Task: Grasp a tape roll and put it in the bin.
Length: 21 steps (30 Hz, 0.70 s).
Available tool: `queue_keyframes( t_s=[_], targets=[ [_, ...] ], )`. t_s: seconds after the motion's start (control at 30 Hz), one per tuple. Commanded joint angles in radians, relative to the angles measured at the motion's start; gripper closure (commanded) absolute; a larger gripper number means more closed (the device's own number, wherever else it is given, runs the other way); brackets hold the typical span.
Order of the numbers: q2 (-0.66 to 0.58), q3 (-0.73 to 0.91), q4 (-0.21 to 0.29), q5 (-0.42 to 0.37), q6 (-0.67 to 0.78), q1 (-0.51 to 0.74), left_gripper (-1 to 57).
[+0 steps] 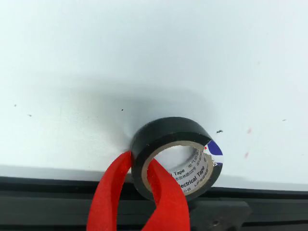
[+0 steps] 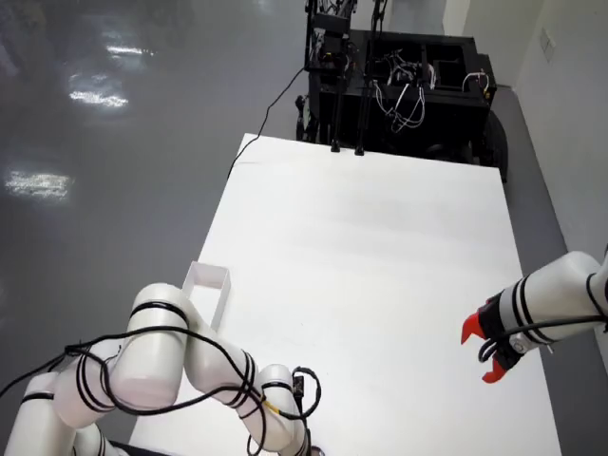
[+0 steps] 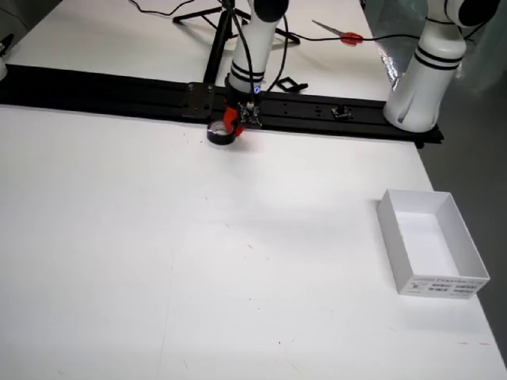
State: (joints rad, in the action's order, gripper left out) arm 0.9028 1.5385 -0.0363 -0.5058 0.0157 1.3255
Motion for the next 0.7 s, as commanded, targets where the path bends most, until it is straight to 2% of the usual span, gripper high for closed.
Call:
queue_keyframes(
  t_s=[0.03,0.27,0.4,0.7],
  targets=[
    [-0.162,0.000,-0.096,-0.059,0.260,-0.089,57.0],
    [-0.271,0.000,-0.189,-0.132,0.494,-0.223,57.0],
    [-0.294,-0.003,-0.189,-0.171,0.601,-0.322,57.0],
    [-0.309,-0.003,-0.189,-0.237,0.661,-0.497,57.0]
  ],
)
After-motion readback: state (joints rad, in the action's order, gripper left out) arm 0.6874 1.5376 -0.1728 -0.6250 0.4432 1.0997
